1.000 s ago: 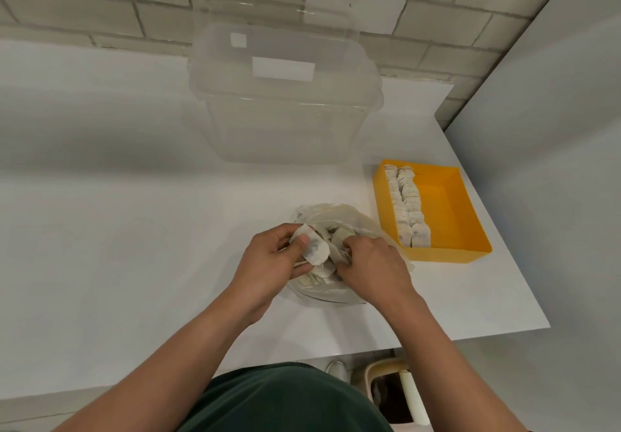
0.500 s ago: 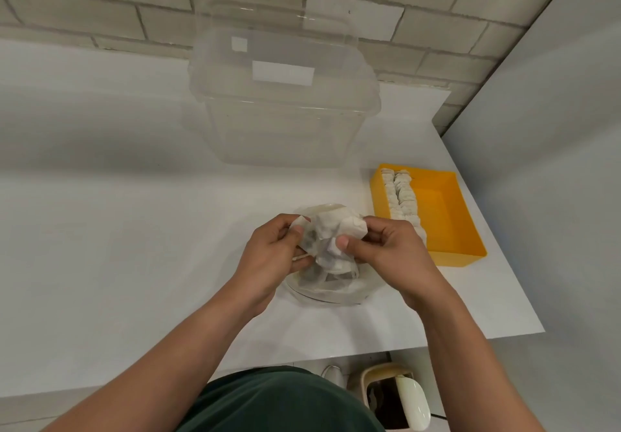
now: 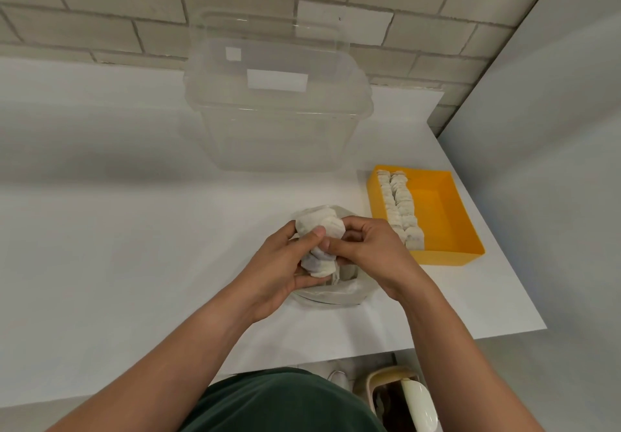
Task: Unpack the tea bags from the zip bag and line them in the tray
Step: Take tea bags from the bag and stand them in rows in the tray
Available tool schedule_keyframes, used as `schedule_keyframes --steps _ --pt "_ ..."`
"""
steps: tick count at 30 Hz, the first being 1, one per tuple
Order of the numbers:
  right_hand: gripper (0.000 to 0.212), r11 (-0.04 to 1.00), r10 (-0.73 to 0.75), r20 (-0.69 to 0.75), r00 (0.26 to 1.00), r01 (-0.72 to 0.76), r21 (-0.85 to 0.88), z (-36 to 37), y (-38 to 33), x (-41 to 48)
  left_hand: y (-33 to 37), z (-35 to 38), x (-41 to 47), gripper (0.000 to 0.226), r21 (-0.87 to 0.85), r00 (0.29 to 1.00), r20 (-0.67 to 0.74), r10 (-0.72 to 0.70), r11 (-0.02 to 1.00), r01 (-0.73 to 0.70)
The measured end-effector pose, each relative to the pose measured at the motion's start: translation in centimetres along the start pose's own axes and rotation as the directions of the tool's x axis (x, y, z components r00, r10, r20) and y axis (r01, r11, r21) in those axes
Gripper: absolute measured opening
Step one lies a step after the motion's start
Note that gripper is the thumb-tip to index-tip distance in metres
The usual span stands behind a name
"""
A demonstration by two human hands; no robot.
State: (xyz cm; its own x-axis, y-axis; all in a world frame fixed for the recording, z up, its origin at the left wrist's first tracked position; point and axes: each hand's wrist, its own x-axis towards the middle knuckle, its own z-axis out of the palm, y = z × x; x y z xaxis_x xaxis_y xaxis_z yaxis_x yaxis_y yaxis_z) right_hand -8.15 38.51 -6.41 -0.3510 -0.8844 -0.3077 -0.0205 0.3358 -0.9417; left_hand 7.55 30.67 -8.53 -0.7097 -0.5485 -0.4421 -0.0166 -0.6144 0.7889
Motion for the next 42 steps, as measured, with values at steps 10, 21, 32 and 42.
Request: schedule_keyframes --steps 10,21,32,42 --pt "0.050 0.988 -0.129 0.001 0.992 0.129 -0.082 -0.8 1.1 -0.4 -0.4 -0.8 0.8 0.030 -0.047 0.996 -0.073 0.056 0.997 -0.059" --pt "0.036 0.984 -0.084 0.030 0.996 0.088 -0.158 -1.7 2.4 -1.0 -0.4 -0.6 1.2 0.032 -0.109 0.997 -0.011 0.078 0.991 -0.078" --pt "0.019 0.873 -0.080 -0.066 0.995 0.039 -0.486 -0.9 3.3 0.4 0.8 -2.2 0.3 0.032 -0.085 0.980 -0.129 0.152 0.983 -0.164" --pt "0.029 0.435 -0.003 0.173 0.985 0.157 -0.887 -0.1 3.4 1.4 1.0 -2.1 -0.3 0.029 -0.049 0.981 -0.114 0.156 0.985 -0.163"
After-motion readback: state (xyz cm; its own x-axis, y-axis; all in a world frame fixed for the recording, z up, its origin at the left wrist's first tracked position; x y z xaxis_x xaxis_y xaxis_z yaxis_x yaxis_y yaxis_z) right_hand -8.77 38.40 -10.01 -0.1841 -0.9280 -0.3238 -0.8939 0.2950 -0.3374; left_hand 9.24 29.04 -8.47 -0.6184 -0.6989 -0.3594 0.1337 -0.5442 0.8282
